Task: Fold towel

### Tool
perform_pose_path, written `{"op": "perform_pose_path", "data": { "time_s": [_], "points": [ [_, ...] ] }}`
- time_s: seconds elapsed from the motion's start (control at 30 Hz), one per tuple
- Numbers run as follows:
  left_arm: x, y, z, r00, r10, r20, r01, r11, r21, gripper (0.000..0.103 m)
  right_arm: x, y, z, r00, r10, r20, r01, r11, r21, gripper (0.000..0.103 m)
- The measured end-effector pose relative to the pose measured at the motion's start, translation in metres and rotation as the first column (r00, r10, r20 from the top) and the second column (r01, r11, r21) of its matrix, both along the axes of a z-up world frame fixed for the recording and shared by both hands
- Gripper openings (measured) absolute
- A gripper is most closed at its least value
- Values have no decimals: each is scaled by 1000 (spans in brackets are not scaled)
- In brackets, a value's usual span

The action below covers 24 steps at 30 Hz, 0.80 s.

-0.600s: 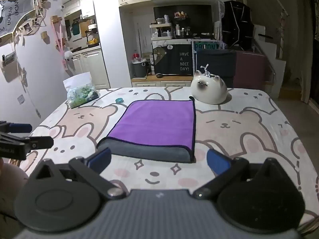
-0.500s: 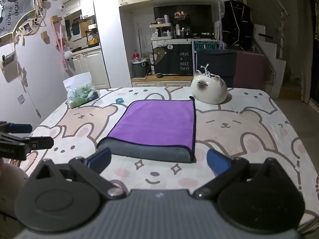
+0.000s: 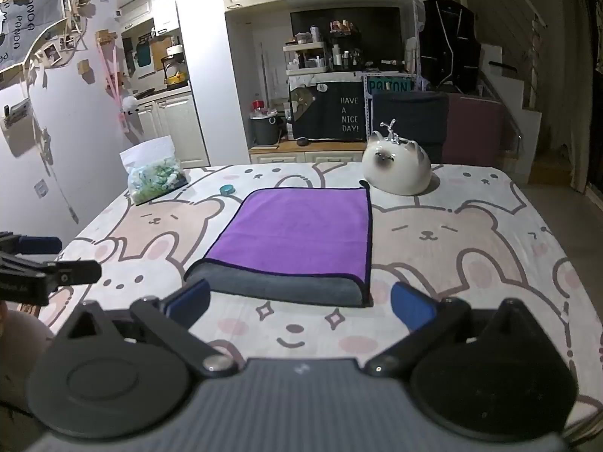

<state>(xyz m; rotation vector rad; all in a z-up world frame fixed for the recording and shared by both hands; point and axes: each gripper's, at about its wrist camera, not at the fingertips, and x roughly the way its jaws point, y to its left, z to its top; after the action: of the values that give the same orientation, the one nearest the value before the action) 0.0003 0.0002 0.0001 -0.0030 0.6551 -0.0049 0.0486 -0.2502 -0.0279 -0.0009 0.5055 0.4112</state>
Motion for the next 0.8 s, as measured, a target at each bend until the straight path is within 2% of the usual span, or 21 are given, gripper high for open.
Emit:
{"op": "perform_pose_path", "data": {
  "time_s": [0.8],
  "points": [
    [0, 0, 0, 1000, 1, -2, -1, 1000, -6, 103, 1, 2, -2, 1000, 4, -9, -4, 1000, 14, 103]
  ]
}}
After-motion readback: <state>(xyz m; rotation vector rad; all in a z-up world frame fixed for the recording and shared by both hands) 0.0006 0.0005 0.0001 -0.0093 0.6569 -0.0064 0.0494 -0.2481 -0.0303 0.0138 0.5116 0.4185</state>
